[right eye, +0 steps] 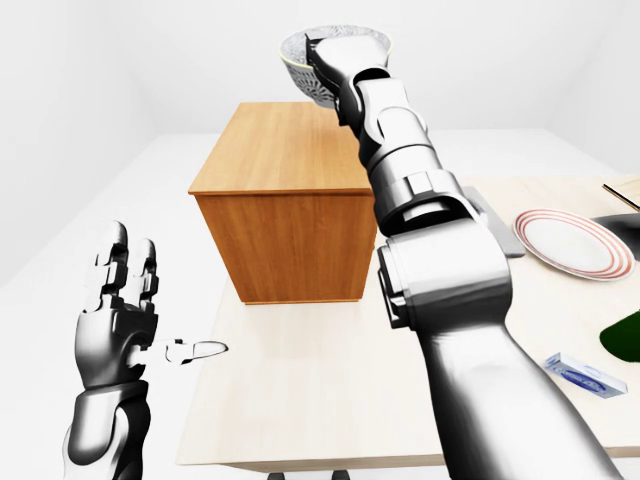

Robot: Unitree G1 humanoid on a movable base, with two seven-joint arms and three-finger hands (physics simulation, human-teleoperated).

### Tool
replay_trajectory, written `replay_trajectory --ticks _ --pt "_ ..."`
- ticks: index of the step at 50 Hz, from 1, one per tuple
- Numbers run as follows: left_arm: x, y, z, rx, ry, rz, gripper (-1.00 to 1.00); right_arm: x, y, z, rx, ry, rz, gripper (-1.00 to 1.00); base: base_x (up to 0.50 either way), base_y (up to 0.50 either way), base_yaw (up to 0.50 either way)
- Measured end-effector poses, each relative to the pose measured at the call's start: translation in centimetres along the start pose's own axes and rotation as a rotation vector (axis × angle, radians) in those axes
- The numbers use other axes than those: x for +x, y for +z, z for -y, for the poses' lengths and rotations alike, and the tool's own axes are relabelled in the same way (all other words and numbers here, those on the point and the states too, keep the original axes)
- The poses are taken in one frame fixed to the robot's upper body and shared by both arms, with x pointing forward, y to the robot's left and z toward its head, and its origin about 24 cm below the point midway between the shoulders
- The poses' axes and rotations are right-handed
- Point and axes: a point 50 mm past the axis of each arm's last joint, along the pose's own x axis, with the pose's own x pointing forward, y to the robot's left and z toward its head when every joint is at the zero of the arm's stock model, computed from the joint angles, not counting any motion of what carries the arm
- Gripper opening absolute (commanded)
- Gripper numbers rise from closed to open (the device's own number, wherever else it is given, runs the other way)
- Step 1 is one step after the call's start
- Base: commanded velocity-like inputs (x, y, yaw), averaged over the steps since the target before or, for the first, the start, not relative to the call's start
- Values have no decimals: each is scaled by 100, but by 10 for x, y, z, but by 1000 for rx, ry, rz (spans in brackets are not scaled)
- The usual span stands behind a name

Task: Put the bowl on the top of the cabinet.

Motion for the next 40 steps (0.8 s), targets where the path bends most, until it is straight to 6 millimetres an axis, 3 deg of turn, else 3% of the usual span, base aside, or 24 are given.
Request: replay_trajectory --ticks 17,40 --pt "0 1 1 -2 -7 1 100 0 15 -20 11 32 37 -100 0 0 0" --pt "-1 -2 1 -6 -10 -11 100 1 44 -23 13 34 109 -100 0 0 0"
